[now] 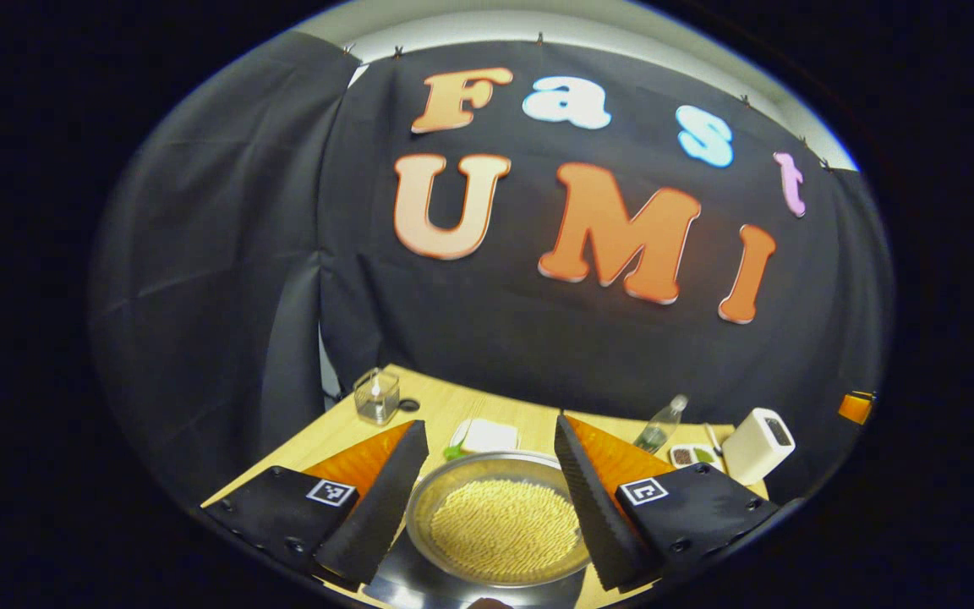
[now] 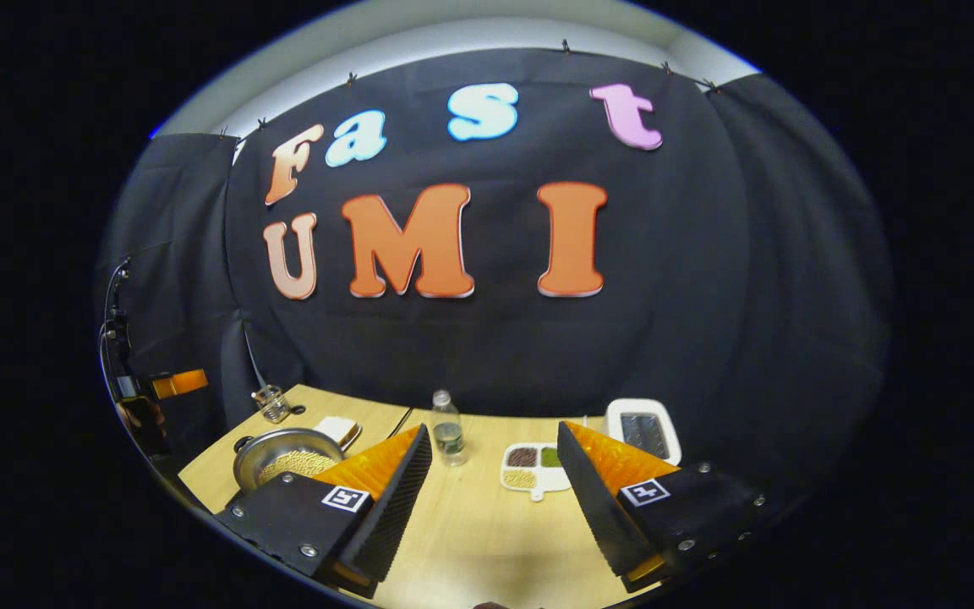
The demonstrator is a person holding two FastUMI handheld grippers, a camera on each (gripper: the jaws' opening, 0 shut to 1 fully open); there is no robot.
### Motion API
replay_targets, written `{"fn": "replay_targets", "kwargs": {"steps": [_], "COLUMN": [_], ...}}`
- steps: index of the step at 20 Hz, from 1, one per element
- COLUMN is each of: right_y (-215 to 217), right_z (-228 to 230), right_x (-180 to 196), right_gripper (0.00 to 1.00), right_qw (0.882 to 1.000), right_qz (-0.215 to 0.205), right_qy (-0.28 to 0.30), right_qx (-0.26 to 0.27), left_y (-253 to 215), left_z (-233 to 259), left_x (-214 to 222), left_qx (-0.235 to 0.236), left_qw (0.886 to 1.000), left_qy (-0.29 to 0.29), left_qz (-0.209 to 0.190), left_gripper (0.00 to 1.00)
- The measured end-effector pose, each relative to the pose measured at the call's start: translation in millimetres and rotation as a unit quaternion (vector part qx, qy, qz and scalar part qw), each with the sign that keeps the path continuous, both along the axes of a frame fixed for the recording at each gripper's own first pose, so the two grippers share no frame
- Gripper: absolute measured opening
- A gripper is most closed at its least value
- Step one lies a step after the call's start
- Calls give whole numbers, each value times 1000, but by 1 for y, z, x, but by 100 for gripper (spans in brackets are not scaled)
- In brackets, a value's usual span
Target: First push the handle of the pot to place it horizontally, then grasp the pot with both hands and set it on the induction cooktop.
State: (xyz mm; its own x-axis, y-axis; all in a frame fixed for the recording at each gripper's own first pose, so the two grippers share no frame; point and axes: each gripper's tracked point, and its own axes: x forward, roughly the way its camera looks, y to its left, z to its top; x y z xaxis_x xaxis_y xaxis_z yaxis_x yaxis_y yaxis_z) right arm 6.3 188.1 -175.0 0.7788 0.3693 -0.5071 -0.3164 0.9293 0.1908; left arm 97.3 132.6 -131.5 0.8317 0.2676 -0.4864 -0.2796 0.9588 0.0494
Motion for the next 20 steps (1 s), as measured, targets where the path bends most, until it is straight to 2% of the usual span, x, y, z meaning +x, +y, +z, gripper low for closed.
{"fn": "replay_targets", "kwargs": {"steps": [4,9,10,11,14,15,20], "right_y": [-72,-126,-119,-121,-123,-122,-112], "right_z": [73,146,148,155,186,195,232], "right_x": [15,15,14,13,10,10,9], "right_gripper": [93,93,94,89,99,94,97], "right_qw": [996,985,983,982,977,975,967], "right_qz": [-29,-72,-79,-86,-91,-92,-91], "right_qy": [-81,-149,-157,-161,-190,-197,-233], "right_qx": [-26,-44,-48,-52,-43,-42,-35], "left_y": [-27,-39,-44,-48,-60,-65,-81], "left_z": [84,180,196,208,253,264,305], "left_x": [20,34,36,39,38,37,31], "left_qx": [2,6,8,10,28,33,42], "left_qw": [995,985,982,979,967,963,948], "left_qy": [-99,-173,-186,-203,-249,-260,-304], "left_qz": [-14,-23,-28,-33,-51,-58,-88], "left_gripper": [98,98,98,97,96,96,97]}}
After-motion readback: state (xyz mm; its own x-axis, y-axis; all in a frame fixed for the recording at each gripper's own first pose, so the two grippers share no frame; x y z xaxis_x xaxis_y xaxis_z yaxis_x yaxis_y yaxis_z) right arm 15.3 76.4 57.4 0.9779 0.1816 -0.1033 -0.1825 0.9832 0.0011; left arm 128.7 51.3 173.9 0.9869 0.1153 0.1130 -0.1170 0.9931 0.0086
